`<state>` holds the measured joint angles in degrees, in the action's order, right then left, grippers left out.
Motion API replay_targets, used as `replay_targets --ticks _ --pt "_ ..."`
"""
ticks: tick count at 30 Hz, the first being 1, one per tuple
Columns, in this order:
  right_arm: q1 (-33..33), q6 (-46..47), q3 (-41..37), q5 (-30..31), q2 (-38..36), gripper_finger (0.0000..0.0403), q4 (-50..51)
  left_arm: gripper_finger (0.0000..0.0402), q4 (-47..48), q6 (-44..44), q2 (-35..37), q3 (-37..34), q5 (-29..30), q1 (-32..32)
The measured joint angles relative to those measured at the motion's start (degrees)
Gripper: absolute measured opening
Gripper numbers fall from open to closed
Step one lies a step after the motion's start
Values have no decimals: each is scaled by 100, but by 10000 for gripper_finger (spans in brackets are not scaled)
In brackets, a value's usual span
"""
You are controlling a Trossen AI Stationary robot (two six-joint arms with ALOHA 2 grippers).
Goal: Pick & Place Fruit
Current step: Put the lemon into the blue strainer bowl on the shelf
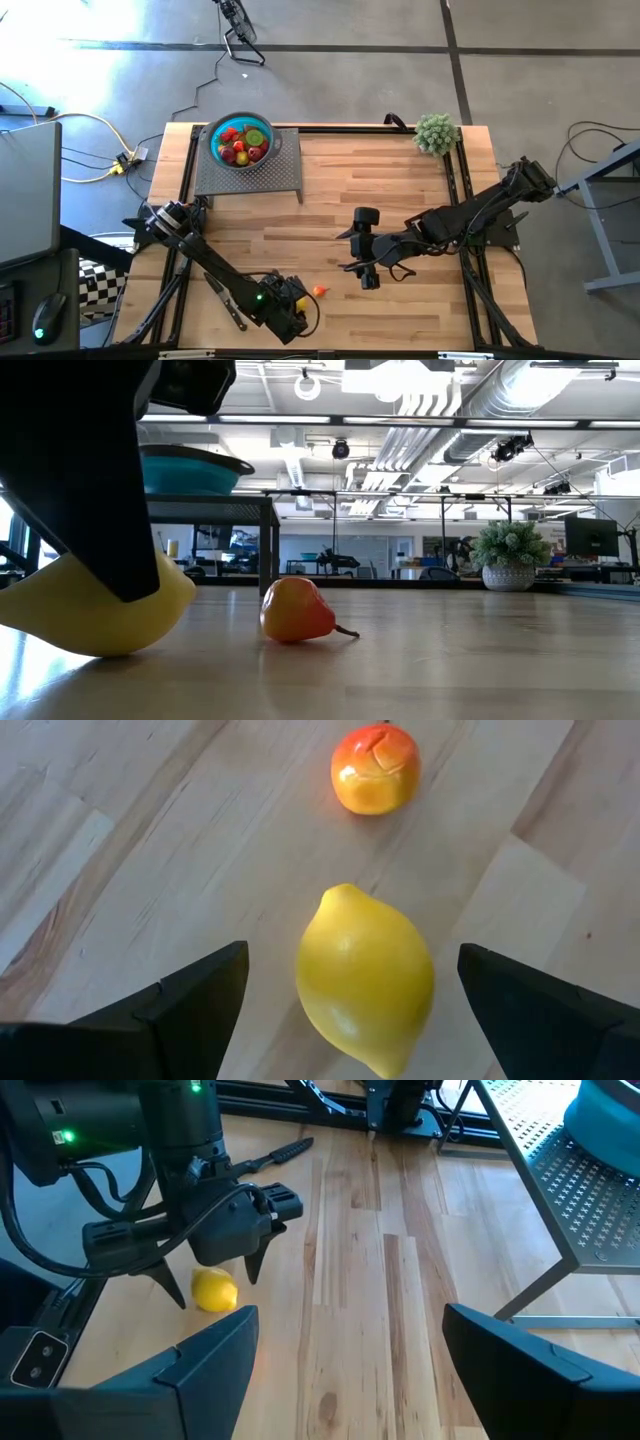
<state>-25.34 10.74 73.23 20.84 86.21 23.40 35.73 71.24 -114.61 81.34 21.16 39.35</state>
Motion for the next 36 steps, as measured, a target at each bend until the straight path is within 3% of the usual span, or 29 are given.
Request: replay_targets --ticks 19,36 --pt "0 0 0 0 0 309 0 351 -432 125 -11 -275 0 0" --pt "0 -2 0 0 0 309 0 257 -428 112 -11 -275 0 0"
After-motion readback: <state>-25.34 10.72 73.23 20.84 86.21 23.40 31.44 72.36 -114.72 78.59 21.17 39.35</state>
